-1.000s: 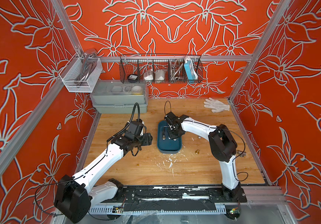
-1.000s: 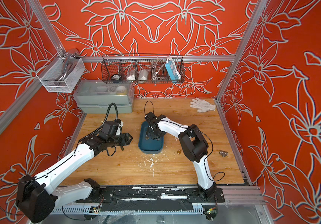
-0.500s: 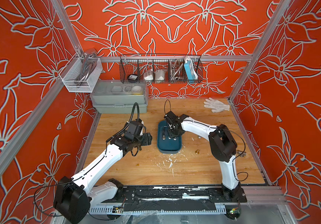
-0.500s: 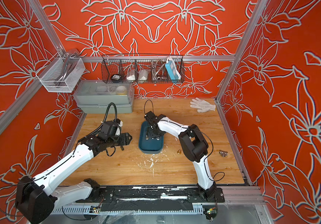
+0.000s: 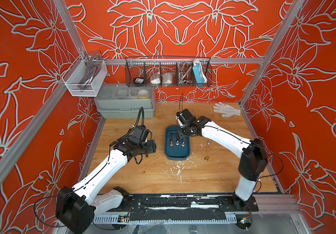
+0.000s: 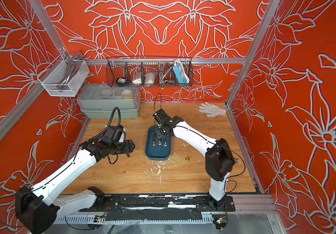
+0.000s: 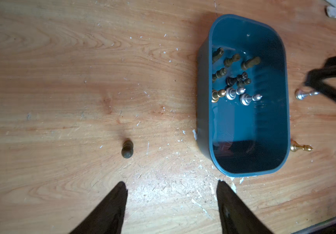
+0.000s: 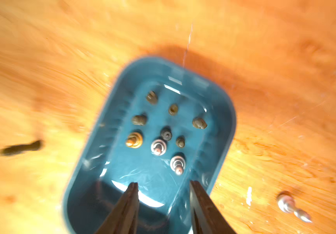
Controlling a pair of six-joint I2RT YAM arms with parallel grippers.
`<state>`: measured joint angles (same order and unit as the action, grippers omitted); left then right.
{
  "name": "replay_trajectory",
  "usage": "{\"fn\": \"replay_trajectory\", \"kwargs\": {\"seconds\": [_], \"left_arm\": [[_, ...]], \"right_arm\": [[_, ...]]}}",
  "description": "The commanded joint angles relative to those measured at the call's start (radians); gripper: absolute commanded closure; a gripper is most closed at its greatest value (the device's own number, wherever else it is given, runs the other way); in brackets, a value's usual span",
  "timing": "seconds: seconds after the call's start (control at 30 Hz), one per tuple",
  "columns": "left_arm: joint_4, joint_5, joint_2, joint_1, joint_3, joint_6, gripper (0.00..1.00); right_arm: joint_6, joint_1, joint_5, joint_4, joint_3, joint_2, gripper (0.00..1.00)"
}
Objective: Put the chess pieces into the storage box
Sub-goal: Place the chess piece in the storage box, then pick up the chess piece at the center of the board.
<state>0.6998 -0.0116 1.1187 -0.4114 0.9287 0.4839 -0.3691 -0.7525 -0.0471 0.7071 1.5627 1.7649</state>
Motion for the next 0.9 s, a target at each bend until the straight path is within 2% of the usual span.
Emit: {"fn": "replay_trajectory", "kwargs": {"seconds": [0.0,0.1,0.2,0.37,0.47,0.6,0.8,0.87], "left_arm": [[0.106,-0.020,-0.011,0.022,0.031,0.027,0.31],[0.134,-0.020,0.007,0.041,0.036,0.026,0.33],[0.160,-0.039,0.055,0.043,0.041,0.011,0.36],[0.160,-0.028,0.165,0.045,0.050,0.001,0.42],[0.138,-0.040,0.222,0.045,0.055,-0.003,0.45],[0.104,-0.066,0.287,0.055,0.076,-0.010,0.45],[0.074,-0.068,0.382,0.077,0.110,-0.014,0.45],[0.061,-0.063,0.404,0.085,0.107,-0.013,0.48]], "right_arm": [[0.017,-0.006,0.010,-0.019,-0.064,-0.087,0.54],[0.049,-0.007,0.085,-0.123,-0.191,-0.205,0.52],[0.092,-0.007,0.204,-0.348,-0.395,-0.320,0.48],[0.118,-0.025,0.344,-0.609,-0.613,-0.390,0.45],[0.178,-0.056,0.349,-0.663,-0.665,-0.392,0.44],[0.220,-0.088,0.332,-0.803,-0.758,-0.402,0.44],[0.248,-0.104,0.316,-0.877,-0.826,-0.438,0.43],[0.247,-0.104,0.303,-0.879,-0.830,-0.442,0.43]]}}
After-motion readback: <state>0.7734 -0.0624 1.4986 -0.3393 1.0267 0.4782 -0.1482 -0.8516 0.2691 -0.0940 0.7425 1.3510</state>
